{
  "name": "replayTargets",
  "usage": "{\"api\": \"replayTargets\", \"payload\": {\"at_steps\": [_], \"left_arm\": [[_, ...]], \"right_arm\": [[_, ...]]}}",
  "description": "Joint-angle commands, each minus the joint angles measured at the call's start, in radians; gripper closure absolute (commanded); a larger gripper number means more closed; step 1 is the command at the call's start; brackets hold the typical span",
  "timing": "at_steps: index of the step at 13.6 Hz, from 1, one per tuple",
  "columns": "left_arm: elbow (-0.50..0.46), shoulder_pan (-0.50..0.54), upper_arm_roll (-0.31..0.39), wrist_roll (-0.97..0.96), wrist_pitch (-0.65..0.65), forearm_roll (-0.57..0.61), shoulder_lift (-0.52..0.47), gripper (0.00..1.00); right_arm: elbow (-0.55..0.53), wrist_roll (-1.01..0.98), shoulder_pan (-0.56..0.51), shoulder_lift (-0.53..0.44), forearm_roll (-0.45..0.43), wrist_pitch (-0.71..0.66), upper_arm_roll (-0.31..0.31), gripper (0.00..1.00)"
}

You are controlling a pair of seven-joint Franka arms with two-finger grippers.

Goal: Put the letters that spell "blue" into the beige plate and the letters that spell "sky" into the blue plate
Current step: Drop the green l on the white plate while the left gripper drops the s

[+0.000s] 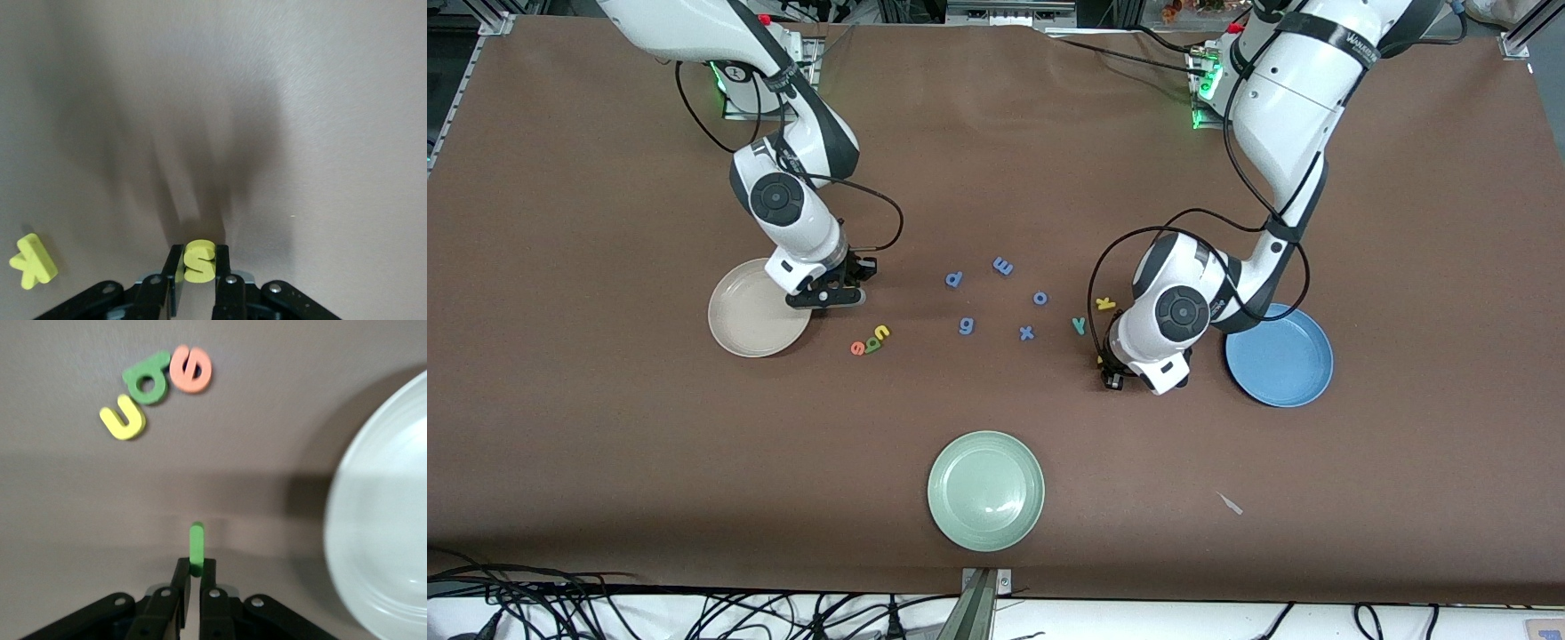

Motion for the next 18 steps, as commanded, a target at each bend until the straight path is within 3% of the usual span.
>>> {"api": "replayTargets", "payload": {"at_steps": [1, 4, 8, 10, 11, 13, 14, 15, 16, 17, 18], "left_arm": [[-0.009, 0.042, 0.011, 0.123, -0.145, 0.0, -0.099, 1.0], [-0.013, 0.129, 0.013, 0.368, -0.304, 0.013, -0.145, 1.0], [-0.027, 0.269, 0.008, 0.62, -0.418, 0.087, -0.173, 1.0], [-0.058, 0.315, 0.01, 0.711, -0.42, 0.087, -0.182, 1.0], [-0.073, 0.35, 0.01, 0.775, -0.414, 0.089, -0.182, 1.0], [-0.113, 0.412, 0.008, 0.903, -0.386, 0.087, -0.174, 1.0], [-0.145, 0.413, 0.008, 0.918, -0.347, 0.087, -0.171, 1.0], [-0.174, 0.413, 0.01, 0.92, -0.314, 0.087, -0.17, 0.81], [-0.177, 0.412, 0.01, 0.921, -0.31, 0.087, -0.17, 0.4], [-0.171, 0.41, 0.01, 0.922, -0.319, 0.087, -0.177, 0.06], [-0.161, 0.41, 0.007, 0.922, -0.335, 0.089, -0.191, 0.0]], "right_arm": [[0.05, -0.106, 0.0, -0.03, -0.016, -0.11, -0.053, 1.0], [0.101, -0.226, 0.0, -0.036, -0.016, -0.21, -0.107, 1.0], [0.074, -0.404, -0.003, -0.036, -0.016, -0.17, -0.214, 1.0], [0.028, -0.406, -0.003, -0.036, -0.015, -0.108, -0.222, 0.99], [0.02, -0.404, -0.003, -0.034, -0.008, -0.095, -0.222, 0.94], [0.021, -0.386, -0.001, -0.036, -0.002, -0.104, -0.219, 0.66], [0.026, -0.384, -0.001, -0.036, 0.004, -0.107, -0.216, 0.4], [0.03, -0.363, -0.001, -0.036, 0.007, -0.116, -0.213, 0.26], [0.033, -0.337, -0.001, -0.048, 0.005, -0.127, -0.208, 0.19], [0.049, -0.329, 0.0, -0.054, 0.005, -0.135, -0.205, 0.18], [0.09, -0.303, 0.002, -0.051, 0.007, -0.164, -0.175, 0.18]]}}
